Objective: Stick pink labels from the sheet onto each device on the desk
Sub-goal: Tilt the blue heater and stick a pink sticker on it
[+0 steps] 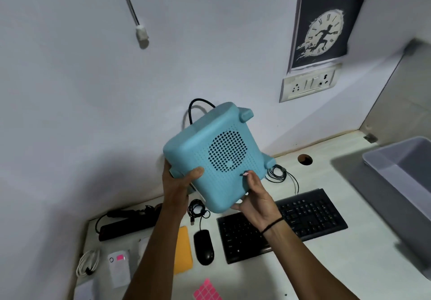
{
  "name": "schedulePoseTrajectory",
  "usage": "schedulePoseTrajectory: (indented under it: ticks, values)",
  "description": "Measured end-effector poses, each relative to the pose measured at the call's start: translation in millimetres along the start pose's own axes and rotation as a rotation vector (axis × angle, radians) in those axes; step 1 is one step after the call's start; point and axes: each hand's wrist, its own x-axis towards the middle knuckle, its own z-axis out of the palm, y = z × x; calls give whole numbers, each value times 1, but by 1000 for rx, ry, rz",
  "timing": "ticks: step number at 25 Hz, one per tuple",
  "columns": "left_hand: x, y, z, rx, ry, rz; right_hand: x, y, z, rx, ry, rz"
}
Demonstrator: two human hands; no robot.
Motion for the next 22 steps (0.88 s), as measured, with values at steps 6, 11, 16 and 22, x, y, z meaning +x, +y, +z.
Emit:
schedulePoseTrajectory:
  ticks: [6,11,16,22]
  values:
    - [-32,44,-10,172,-137,104,-18,-21,18,-126,-94,-105]
    - [-42,78,-10,210,-58,233,-30,-34,41,-159,-106,-191]
    - [-47,116,-15,727,-58,254,-41,-31,43,-201,-44,-234]
    - [-48,130,-12,747,-223,144,-70,-39,62,-541,-34,-365]
